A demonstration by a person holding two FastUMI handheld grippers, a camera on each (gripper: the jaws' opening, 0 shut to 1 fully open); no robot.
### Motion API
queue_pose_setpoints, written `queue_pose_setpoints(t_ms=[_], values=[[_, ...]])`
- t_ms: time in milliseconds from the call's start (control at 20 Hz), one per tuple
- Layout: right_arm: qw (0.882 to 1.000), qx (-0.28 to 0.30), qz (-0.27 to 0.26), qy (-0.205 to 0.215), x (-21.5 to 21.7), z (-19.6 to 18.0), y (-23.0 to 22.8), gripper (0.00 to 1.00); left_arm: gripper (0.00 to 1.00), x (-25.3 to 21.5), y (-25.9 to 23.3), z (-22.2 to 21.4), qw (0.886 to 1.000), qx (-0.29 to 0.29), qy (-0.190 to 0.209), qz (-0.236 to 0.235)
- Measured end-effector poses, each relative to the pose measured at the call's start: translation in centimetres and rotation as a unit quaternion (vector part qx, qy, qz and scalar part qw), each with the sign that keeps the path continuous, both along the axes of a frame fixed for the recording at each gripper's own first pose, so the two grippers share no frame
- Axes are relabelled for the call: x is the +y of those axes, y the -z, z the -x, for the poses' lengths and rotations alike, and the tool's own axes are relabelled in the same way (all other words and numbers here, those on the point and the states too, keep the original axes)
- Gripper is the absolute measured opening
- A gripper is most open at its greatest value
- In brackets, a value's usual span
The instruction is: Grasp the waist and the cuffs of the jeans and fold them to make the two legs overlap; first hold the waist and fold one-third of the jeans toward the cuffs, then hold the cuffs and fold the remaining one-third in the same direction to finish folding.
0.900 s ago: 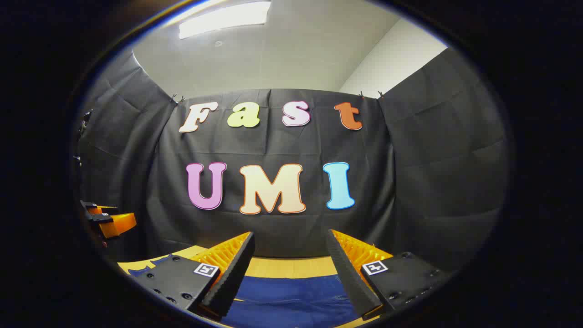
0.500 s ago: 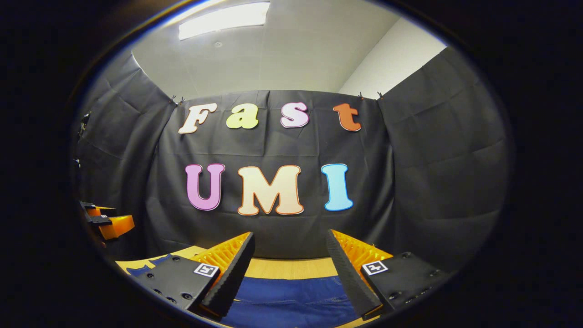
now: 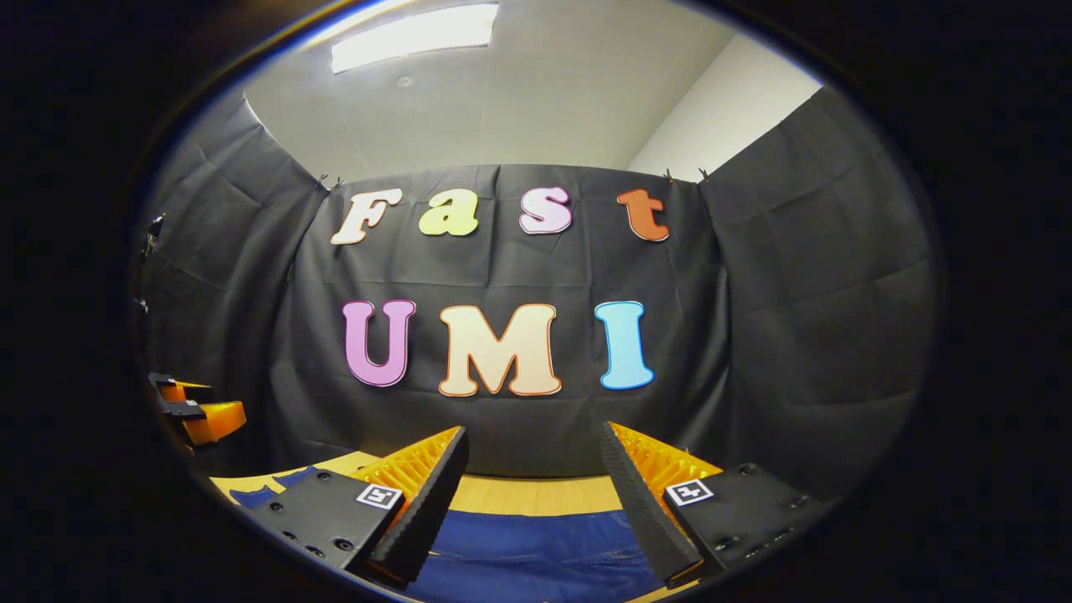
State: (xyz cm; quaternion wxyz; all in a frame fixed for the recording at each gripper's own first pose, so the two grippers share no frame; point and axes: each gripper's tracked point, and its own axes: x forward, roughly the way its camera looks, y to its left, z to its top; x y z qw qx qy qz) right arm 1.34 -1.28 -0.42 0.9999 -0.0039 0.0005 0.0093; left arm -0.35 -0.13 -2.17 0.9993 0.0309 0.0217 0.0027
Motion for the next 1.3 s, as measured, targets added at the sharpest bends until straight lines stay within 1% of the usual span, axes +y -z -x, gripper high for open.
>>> queue_pose_setpoints(t_ms=[50,150,250,300,350,400,450,500,550,600,650,700,750,800,900,950,1000,1100,1200,1300], values=[[1.0,0.001,0.001,0.001,-0.1,0.1,0.1,0.99,0.93,0.5,0.5,0.1,1.0,0.006,0.004,-0.017],[1.0,0.004,0.003,0.002,-0.1,0.2,0.6,0.99,1.0,1.3,2.1,0.4,0.998,0.025,0.02,-0.051],[1.0,0.012,0.005,0.005,0.0,0.5,1.3,0.98,1.0,2.5,3.4,0.8,0.995,0.043,0.031,-0.086],[1.0,0.016,0.004,0.007,0.0,0.6,1.6,0.98,0.96,3.5,4.1,0.9,0.992,0.053,0.035,-0.111],[1.0,0.018,0.003,0.008,0.2,0.9,1.9,0.98,1.0,4.1,4.7,1.0,0.989,0.06,0.04,-0.133],[1.0,0.02,0.002,0.009,0.4,1.1,2.1,0.98,1.0,4.7,5.3,1.1,0.984,0.066,0.048,-0.158],[1.0,0.021,0.003,0.01,0.6,1.3,2.4,0.98,0.95,5.1,6.0,1.2,0.979,0.075,0.059,-0.182],[1.0,0.022,0.005,0.012,0.8,1.5,2.7,0.98,0.95,5.6,6.9,1.6,0.972,0.086,0.072,-0.207],[1.0,0.023,0.006,0.013,0.9,1.9,3.1,0.98,1.0,5.8,7.6,1.8,0.967,0.09,0.083,-0.224],[1.0,0.026,0.007,0.015,1.1,2.2,3.6,0.98,1.0,6.0,8.3,1.9,0.961,0.097,0.095,-0.24],[0.999,0.028,0.006,0.018,1.1,2.7,4.1,0.98,0.95,6.2,9.2,2.0,0.955,0.105,0.106,-0.255],[0.999,0.033,0.005,0.022,1.2,3.0,4.7,0.98,0.95,6.6,10.4,2.1,0.948,0.116,0.118,-0.271],[0.999,0.038,0.004,0.026,1.3,3.5,5.3,0.98,0.95,6.9,11.6,2.5,0.94,0.128,0.131,-0.289],[0.999,0.044,0.002,0.03,1.4,3.9,5.9,0.98,0.95,7.3,13.1,2.9,0.928,0.143,0.146,-0.31],[0.998,0.055,0.003,0.038,1.2,4.6,6.9,1.0,0.95,8.2,15.8,4.1,0.902,0.17,0.174,-0.356],[0.997,0.058,0.006,0.044,1.0,5.0,7.2,0.98,0.95,8.6,17.3,4.2,0.891,0.183,0.187,-0.372],[0.997,0.061,0.009,0.048,0.9,5.2,7.4,0.98,0.95,9.1,18.7,4.6,0.879,0.198,0.198,-0.385],[0.996,0.066,0.011,0.056,0.7,5.6,7.8,0.98,0.95,10.0,20.9,5.6,0.862,0.218,0.217,-0.403],[0.996,0.068,0.016,0.064,0.4,5.8,7.9,0.98,0.95,10.9,23.0,6.2,0.842,0.237,0.231,-0.425],[0.995,0.071,0.021,0.069,0.2,6.0,8.0,0.98,0.95,12.1,25.0,6.9,0.816,0.255,0.246,-0.458]])
